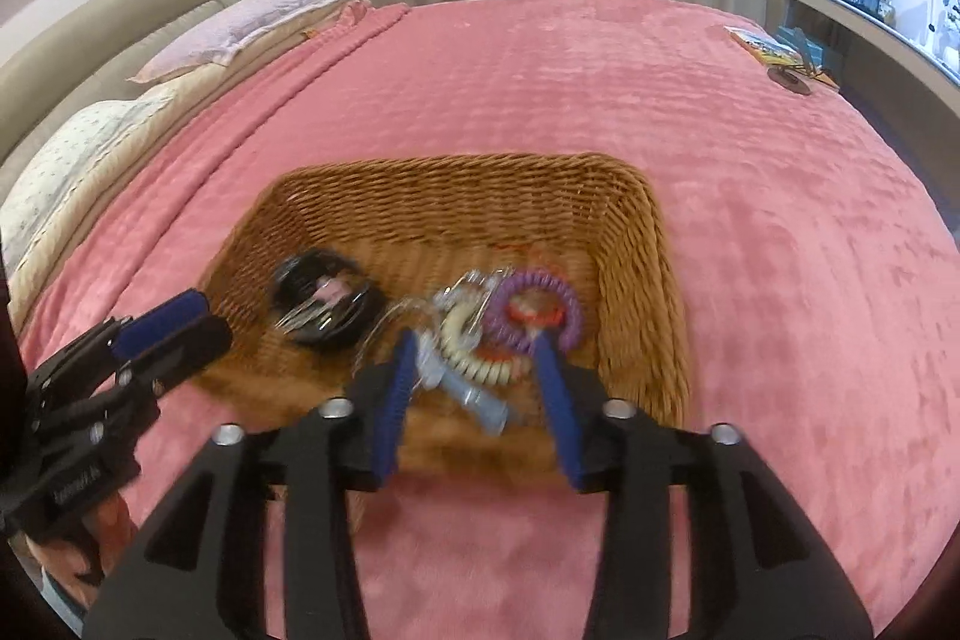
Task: Organize jewelry
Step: 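Carry the bracelet and hair clip into the basket and open both tools, then grasp the remaining silver hair clip with the right tool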
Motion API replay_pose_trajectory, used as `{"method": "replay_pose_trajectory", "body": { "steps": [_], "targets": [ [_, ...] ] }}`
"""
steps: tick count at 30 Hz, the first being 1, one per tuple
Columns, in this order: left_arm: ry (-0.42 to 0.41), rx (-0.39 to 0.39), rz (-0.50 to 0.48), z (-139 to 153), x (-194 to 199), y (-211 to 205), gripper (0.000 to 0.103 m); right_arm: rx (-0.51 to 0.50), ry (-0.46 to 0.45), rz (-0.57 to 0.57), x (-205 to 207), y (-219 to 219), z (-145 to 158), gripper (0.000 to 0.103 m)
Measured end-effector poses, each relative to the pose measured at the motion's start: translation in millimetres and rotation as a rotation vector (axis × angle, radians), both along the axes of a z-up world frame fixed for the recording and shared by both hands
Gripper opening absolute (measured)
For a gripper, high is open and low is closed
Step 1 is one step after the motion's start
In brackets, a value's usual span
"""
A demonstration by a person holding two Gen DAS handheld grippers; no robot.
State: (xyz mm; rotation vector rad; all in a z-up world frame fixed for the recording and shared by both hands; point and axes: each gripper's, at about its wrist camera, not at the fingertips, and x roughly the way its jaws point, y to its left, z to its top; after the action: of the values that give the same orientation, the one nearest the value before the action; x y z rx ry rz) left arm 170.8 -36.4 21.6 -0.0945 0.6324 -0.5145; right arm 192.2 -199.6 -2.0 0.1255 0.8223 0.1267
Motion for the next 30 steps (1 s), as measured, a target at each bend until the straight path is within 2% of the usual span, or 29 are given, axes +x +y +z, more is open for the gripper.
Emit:
{"method": "replay_pose_trajectory", "body": {
  "steps": [7,14,17,22,24,30],
  "targets": [
    [0.014,-0.056,0.015,2.3,-62.3,35.9,0.044,0.057,0.036,0.046,-77.5,26.3,-8.7,0.049],
    [0.064,-0.112,0.047,-18.9,-100.4,56.3,0.044,0.071,0.085,0.051,-136.7,55.2,-40.0,0.049],
    [0.094,-0.129,0.057,-33.4,-105.9,59.6,0.044,0.085,0.118,0.053,-144.0,65.9,-55.3,0.049],
    [0.141,-0.086,0.072,-61.5,-101.6,57.7,0.044,0.099,0.164,0.029,-143.1,75.3,-75.0,0.049],
    [0.183,-0.114,0.06,-69.8,-95.9,62.9,0.044,0.107,0.17,0.016,-138.8,75.6,-78.6,0.049],
    [0.203,-0.18,0.071,-78.4,-93.1,74.5,0.044,0.081,0.166,-0.004,-129.1,84.2,-81.5,0.049]
  ]
}}
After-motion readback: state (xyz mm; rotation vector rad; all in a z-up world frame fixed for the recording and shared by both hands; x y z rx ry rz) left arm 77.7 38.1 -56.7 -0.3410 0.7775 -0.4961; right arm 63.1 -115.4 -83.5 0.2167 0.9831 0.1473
